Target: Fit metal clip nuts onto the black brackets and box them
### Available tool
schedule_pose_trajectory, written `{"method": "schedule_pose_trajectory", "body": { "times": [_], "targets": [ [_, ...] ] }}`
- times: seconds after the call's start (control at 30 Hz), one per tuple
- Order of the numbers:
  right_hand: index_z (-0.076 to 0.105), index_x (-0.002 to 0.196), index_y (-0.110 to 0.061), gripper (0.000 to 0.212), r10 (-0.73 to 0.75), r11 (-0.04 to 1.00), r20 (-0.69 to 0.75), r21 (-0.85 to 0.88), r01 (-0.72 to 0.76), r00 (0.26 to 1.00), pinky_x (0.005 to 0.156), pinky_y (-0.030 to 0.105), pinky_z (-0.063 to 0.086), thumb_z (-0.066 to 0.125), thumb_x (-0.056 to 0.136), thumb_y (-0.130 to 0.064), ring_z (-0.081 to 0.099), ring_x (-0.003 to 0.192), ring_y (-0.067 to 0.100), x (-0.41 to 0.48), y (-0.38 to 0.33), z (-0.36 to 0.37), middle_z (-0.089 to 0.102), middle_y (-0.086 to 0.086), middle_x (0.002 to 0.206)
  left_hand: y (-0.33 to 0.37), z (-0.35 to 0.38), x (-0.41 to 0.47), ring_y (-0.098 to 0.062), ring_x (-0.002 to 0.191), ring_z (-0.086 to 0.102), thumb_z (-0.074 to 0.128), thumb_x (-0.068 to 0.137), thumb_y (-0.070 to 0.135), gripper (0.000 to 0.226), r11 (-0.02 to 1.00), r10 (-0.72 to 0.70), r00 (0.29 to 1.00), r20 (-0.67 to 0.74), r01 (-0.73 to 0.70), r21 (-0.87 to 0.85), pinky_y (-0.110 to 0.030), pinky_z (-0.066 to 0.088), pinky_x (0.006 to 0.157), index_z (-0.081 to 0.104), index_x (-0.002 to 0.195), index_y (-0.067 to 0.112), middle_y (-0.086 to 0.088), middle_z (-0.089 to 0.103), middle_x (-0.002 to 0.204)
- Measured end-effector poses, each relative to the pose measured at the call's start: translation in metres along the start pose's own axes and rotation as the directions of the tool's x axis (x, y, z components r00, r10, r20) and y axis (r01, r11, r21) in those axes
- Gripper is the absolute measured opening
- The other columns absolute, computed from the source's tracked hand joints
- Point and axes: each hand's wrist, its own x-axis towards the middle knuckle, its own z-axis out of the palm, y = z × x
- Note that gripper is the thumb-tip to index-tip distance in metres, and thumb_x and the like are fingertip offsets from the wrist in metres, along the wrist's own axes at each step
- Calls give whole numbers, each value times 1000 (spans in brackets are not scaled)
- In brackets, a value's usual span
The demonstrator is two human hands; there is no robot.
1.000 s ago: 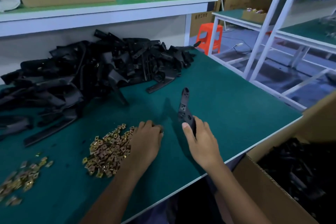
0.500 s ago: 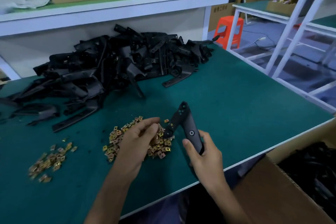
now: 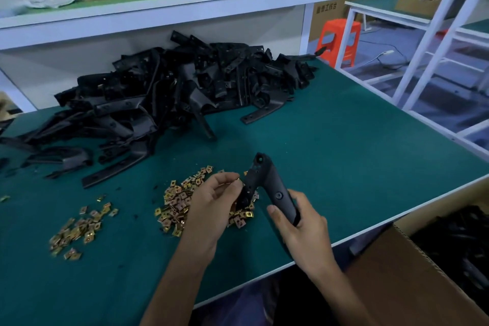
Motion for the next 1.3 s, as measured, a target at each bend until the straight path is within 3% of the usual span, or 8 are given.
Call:
{"method": "schedule_pose_trajectory", "body": {
  "times": [0.33,0.5,0.6,0.67,0.83,0.93,1.17,1.3],
  "targets": [
    [58,104,-38,22,-5,997,-11,-83,4,1000,45,16,35,76,90,-36,47,47,7,0,0,0,58,-12,61,-6,10,-9,-3,70,68,74,89,11,4,996,-86,995,-49,85,-18,-15,51,59,74,90,15,2,75,79],
    [57,99,-48,23,57,998,-84,37,-54,995,47,29,46,64,81,-61,53,50,15,3,-1,2,62,-1,66,3,0,17,8,82,66,61,99,31,17,971,41,997,64,-55,232,-6,47,65,77,97,32,19,75,93],
    [59,100,-45,29,105,991,-137,103,-91,985,47,28,48,62,79,-65,55,50,11,4,1,2,63,-6,65,1,-1,52,5,72,63,55,103,28,21,770,194,980,46,-181,612,-10,47,64,74,111,31,18,74,91],
    [59,100,-44,31,124,984,-150,143,-103,981,47,25,46,63,78,-65,58,50,15,4,3,1,65,-4,65,-9,3,74,-8,93,67,53,104,25,25,532,282,946,159,-292,795,-21,51,82,72,119,20,5,74,109],
    [59,102,-45,32,125,986,-125,129,-109,984,49,25,46,62,79,-67,60,54,12,5,2,0,68,-7,70,-28,16,100,-24,111,54,58,100,31,21,184,221,931,289,-331,925,-36,42,92,70,117,26,-1,66,114],
    [58,102,-43,32,129,986,-119,126,-114,984,49,24,45,62,79,-66,59,53,10,6,1,0,68,-8,70,-25,21,102,-23,109,55,61,98,28,10,255,200,946,256,-303,918,-35,42,93,66,105,22,2,67,108],
    [58,105,-43,35,118,990,-62,86,-113,991,42,30,42,62,79,-67,54,48,20,5,0,0,61,-2,62,10,12,66,6,96,65,62,99,26,15,910,124,980,156,-175,377,-8,49,75,72,107,35,17,73,100],
    [58,106,-42,35,108,991,-29,82,-105,994,40,31,42,63,81,-66,56,48,22,3,0,-1,63,-1,64,23,13,47,-8,94,72,65,97,15,10,997,60,987,146,-68,46,-17,52,78,70,103,22,3,78,98]
  ]
}}
